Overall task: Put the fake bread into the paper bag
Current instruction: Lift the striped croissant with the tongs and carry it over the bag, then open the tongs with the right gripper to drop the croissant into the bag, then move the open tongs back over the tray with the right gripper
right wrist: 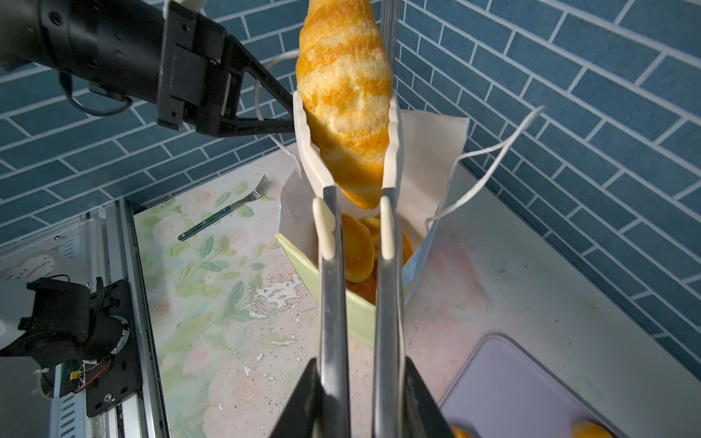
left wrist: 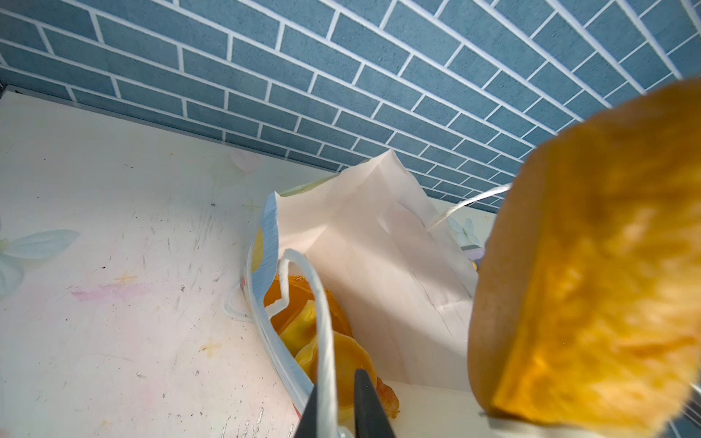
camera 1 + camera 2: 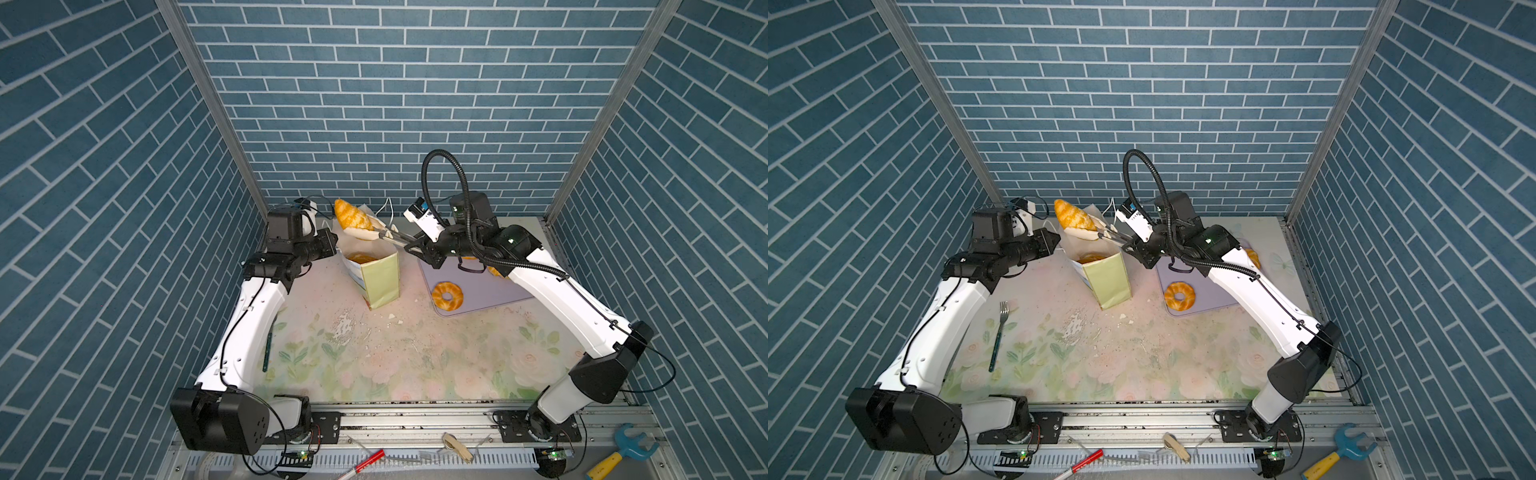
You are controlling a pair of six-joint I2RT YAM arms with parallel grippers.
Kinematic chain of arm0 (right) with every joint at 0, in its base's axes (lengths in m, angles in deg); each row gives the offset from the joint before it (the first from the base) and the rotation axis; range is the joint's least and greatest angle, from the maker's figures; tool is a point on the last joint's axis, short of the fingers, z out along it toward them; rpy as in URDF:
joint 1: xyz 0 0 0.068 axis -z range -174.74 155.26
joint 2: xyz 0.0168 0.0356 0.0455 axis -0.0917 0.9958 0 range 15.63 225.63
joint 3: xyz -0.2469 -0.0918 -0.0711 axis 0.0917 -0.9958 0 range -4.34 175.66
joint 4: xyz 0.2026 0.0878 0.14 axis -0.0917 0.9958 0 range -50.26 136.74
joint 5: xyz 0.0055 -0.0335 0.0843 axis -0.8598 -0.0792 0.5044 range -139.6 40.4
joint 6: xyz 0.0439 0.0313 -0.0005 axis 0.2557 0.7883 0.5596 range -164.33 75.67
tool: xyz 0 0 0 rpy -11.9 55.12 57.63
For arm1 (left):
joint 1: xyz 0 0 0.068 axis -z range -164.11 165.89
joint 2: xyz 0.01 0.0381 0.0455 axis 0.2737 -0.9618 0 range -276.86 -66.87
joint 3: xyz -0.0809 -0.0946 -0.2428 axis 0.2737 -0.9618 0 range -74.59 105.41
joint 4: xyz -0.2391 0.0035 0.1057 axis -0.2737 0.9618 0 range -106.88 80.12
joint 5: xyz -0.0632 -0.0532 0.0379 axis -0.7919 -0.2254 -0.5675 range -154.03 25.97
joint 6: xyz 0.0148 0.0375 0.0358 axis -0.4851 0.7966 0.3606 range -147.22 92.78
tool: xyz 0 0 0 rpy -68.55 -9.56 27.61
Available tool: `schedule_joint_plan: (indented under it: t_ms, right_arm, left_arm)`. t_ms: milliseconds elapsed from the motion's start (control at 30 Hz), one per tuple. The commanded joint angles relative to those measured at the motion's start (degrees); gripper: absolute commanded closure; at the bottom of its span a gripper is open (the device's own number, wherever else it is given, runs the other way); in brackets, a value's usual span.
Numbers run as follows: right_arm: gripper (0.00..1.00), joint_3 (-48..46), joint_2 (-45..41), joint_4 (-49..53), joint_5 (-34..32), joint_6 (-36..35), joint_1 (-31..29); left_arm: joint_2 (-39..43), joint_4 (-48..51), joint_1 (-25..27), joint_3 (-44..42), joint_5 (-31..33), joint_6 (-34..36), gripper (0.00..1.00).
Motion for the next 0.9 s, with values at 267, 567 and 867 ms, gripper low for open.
schedule_joint_plan:
  t_ms: [267, 567, 867]
  right_arm:
    - [0.67, 3.61, 4.32, 3.4, -4.91, -1.24, -0.28]
    - [0.54, 3.72, 1.76, -0.11, -5.1, -1.22, -0.48]
    - [0.54, 0.84, -5.07, -5.91, -9.05, -1.89, -0.27]
  left_arm:
    - [0.67, -0.63, 0.39, -0.49, 0.39, 0.13, 0.85]
    - [0.54, -0.45, 0.36, -0.54, 0.48, 0.13, 0.85]
    - [0.24, -0.54, 0.39, -0.47, 0.39, 0.25, 0.85]
